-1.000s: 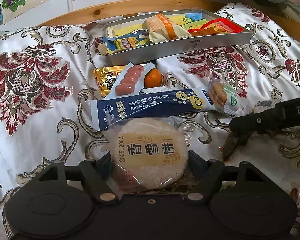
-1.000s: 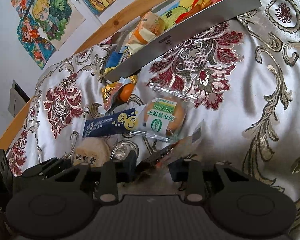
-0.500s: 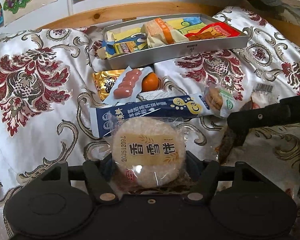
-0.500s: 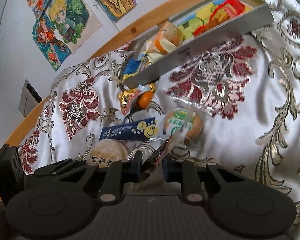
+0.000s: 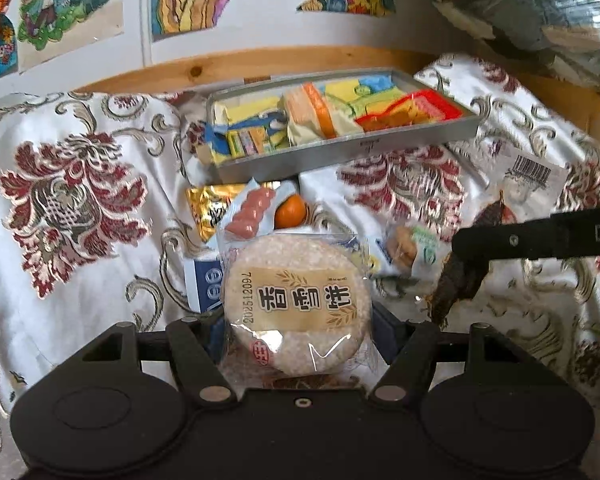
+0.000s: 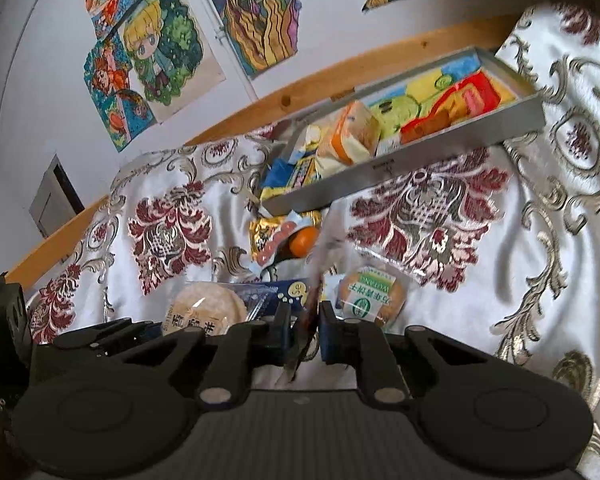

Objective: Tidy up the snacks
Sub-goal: 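Lift rice cake with left tool while right tool carries brown packet toward tray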

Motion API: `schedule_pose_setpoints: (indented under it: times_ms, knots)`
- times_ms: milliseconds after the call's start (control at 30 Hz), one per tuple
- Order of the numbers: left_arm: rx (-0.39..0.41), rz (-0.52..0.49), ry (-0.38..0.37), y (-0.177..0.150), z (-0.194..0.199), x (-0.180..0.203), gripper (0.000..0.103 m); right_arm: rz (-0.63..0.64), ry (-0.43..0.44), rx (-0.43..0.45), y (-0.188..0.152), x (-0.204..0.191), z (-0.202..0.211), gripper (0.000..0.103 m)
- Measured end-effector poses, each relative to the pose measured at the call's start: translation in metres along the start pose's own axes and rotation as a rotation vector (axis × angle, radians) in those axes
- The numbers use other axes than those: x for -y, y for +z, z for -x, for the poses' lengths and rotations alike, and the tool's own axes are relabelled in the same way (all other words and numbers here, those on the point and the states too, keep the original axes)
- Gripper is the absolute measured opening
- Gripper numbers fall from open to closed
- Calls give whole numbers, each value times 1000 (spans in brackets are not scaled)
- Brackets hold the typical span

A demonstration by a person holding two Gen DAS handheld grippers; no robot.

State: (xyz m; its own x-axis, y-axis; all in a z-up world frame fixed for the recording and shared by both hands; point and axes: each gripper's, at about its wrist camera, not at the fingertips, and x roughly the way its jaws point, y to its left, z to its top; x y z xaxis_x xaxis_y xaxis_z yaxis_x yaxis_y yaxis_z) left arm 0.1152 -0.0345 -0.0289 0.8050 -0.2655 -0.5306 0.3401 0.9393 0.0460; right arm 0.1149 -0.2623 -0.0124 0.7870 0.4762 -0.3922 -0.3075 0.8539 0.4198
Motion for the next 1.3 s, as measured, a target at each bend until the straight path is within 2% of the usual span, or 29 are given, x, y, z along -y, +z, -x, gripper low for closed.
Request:
schedule_pose_setpoints:
  times_ms: [433,700,900,1033,1167,1300]
  knots:
    - [103,55,-13,18,44,3,70,54,-53,100,16,-32,51,13]
    - [143,82,-22,28,54,0,70,78,-94,102,28,-44,71,13]
    - [175,113,-20,42,64,-5,70,107,-123,77,45,-63,85,13]
    - [211,121,25,59,77,-8,71,119,-115,51,73,-78,98,13]
    - [254,142,43,80,88,-10,71,67,-117,-22,108,-88,102,13]
    - [263,175,23,106,85,-14,71,87,-188,-101,143,-102,94,13]
